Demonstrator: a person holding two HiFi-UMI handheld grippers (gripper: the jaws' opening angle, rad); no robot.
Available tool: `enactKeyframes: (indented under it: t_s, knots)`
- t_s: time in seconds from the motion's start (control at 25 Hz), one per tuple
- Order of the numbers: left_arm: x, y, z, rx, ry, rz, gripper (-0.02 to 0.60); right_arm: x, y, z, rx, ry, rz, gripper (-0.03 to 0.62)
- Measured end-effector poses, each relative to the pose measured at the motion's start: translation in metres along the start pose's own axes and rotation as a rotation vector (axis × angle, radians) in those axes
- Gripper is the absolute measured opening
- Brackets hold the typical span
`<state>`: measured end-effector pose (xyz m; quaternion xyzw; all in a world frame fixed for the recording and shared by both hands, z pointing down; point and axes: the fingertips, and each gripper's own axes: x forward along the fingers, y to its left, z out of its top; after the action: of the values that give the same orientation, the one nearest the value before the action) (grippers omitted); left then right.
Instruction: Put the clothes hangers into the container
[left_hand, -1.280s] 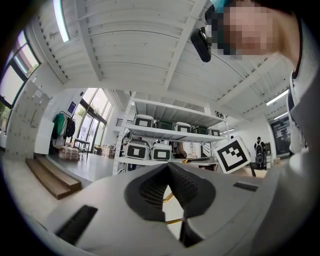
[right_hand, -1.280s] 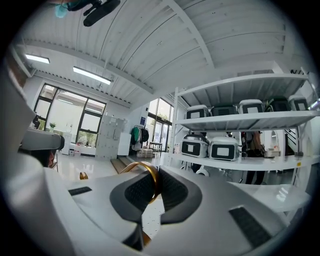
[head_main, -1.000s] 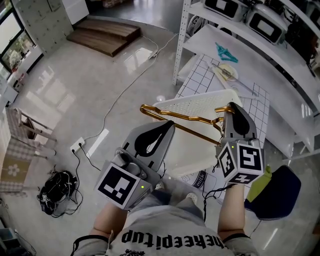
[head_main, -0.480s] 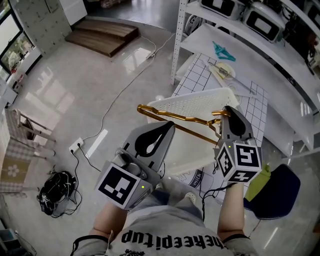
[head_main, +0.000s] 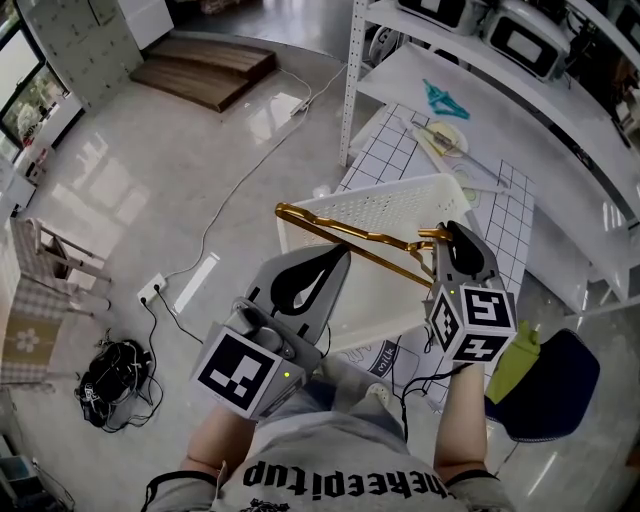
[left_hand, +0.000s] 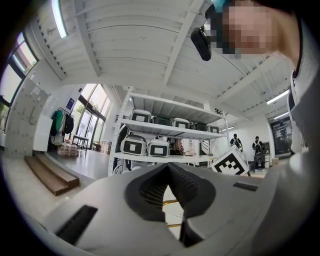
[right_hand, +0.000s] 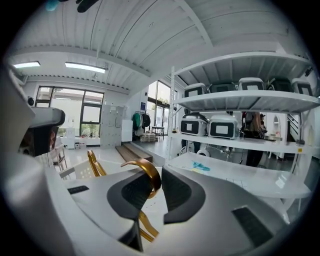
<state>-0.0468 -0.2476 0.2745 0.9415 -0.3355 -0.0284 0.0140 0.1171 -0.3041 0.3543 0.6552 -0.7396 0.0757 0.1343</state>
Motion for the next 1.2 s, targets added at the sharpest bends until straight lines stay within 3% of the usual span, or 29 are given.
enactKeyframes:
  t_s: [0.2, 0.48, 0.8, 1.2]
  knots:
    - [0.011, -0.005, -0.002, -0.007, 0.004, -0.001, 0.02, 0.003, -0.007, -0.012, -0.004, 0.046, 0.021, 0.072]
    - [0.022, -0.012, -0.008, -0.014, 0.021, -0.002, 0.02, 0.007, -0.004, -0.024, 0.015, 0.12, 0.126, 0.1]
    - [0.026, -0.018, -0.014, -0.037, 0.057, -0.009, 0.02, 0.004, 0.006, -0.042, -0.086, 0.222, 0.219, 0.101]
    - [0.034, -0.023, -0.015, -0.04, 0.056, -0.032, 0.02, -0.006, 0.018, -0.051, -0.137, 0.264, 0.353, 0.124]
